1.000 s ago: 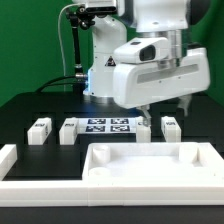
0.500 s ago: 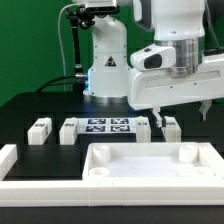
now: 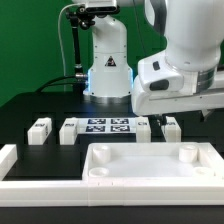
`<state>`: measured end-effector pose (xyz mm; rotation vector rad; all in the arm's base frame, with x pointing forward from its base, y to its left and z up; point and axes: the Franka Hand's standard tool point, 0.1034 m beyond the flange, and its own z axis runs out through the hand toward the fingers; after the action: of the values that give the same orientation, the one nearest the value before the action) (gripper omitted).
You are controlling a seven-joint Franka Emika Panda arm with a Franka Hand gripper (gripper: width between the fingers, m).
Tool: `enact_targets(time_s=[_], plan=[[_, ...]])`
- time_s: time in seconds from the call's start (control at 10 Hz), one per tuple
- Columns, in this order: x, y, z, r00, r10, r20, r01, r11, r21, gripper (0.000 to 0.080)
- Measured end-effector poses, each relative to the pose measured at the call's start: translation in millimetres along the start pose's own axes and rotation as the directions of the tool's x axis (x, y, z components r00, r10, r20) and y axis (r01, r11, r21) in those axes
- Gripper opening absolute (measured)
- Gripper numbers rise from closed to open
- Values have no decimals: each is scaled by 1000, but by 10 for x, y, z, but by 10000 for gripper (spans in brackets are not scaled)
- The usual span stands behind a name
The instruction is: Assemble desk
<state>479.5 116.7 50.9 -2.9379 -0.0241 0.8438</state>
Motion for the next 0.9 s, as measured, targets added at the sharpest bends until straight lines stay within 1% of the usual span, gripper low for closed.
enact_targets(time_s=[0.1,0.2,0.3,0.4,0.5,0.6,0.8,0.9], plan=[[24,-5,6,999,0,40,0,1000,2,648],[-46,7,48,991,-1,137,1,1000,-1,648],[-77,67,121,973,11,232,-10,1000,-5,648],[-140,147,207,924,35,380,-32,999,-16,648],[16,169,244,921,39,388,-41,999,-3,648],[44,160,223,929,36,368,-38,999,-2,648],[37,151,238,928,32,371,-33,999,-2,648],[13,117,292,925,41,378,-40,999,-12,648]])
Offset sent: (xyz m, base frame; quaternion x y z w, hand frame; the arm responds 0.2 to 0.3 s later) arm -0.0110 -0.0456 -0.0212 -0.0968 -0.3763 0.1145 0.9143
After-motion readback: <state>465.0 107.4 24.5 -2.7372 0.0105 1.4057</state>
